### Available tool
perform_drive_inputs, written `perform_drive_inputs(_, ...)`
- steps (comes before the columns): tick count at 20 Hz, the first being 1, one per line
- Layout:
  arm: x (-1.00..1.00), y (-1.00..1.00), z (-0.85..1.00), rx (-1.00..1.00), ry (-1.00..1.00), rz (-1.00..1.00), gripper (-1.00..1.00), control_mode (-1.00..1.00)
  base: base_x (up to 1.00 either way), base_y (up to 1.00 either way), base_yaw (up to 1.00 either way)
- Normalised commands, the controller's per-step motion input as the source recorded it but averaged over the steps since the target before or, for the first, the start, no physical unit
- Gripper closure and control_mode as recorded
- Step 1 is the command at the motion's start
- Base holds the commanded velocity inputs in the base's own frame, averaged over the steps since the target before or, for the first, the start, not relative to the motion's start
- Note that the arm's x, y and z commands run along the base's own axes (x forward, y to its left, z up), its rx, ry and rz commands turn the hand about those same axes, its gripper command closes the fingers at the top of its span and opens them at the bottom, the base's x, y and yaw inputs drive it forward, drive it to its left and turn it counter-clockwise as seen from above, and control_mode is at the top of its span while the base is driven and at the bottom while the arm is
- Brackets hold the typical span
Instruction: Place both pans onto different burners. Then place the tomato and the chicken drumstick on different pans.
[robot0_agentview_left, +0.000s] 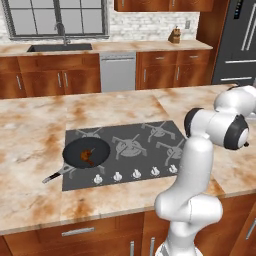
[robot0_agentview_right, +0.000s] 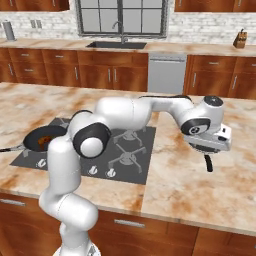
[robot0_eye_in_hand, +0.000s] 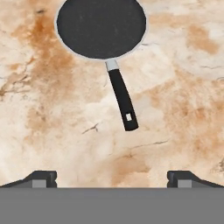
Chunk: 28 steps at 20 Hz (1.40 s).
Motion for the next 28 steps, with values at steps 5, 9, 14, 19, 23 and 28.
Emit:
perform_drive_inputs(5, 0.12, 0.00, -0.34, 0.00, 0.04, 0.02, -1.00, -1.00, 0.00, 0.00, 0.00)
perform_drive_inputs(9, 0.18, -0.09, -0.54, 0.00, 0.00, 0.08, -1.00, -1.00, 0.00, 0.00, 0.00)
perform_drive_inputs(14, 0.23, -0.15, -0.44, 0.00, 0.00, 0.05, -1.00, -1.00, 0.00, 0.00, 0.00)
perform_drive_inputs(19, 0.39, -0.17, -0.16, 0.00, 0.00, 0.00, -1.00, -1.00, 0.00, 0.00, 0.00)
perform_drive_inputs(23, 0.34, -0.18, -0.13, 0.00, 0.00, 0.00, -1.00, -1.00, 0.00, 0.00, 0.00)
perform_drive_inputs(28, 0.23, -0.20, -0.17, 0.00, 0.00, 0.01, -1.00, -1.00, 0.00, 0.00, 0.00)
